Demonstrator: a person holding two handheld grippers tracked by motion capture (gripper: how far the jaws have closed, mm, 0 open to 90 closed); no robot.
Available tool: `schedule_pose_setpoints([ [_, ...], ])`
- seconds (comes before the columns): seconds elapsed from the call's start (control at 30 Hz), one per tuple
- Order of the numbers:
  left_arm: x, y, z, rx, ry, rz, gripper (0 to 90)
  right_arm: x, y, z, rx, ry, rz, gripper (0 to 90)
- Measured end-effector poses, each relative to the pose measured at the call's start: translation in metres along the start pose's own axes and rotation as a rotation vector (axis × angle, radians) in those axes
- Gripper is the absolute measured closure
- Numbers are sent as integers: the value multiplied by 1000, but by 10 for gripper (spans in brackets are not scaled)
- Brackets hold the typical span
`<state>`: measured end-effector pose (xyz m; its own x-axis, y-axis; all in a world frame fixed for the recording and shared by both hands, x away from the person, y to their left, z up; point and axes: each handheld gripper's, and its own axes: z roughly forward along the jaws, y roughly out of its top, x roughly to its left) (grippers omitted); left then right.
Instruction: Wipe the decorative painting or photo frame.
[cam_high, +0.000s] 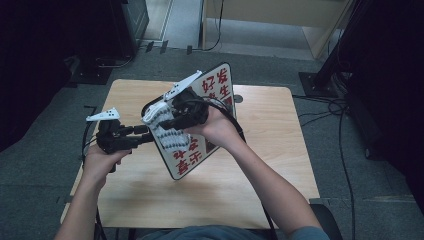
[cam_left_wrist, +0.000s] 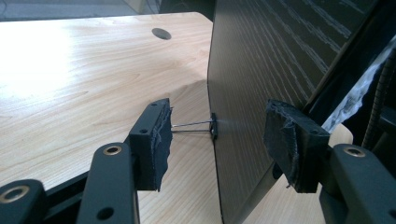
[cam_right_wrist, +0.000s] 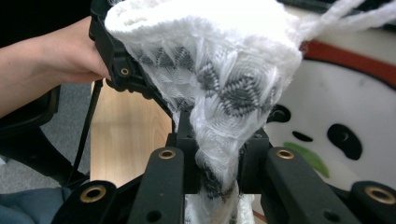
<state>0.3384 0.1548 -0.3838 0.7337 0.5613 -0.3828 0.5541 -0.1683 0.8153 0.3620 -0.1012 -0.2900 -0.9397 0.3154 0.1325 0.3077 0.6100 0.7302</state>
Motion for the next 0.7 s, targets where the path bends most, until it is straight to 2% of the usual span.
schedule_pose_setpoints([
  [0.7,-1,0,1,6,4,-5,432,0,-18,11,21,14,18,763],
])
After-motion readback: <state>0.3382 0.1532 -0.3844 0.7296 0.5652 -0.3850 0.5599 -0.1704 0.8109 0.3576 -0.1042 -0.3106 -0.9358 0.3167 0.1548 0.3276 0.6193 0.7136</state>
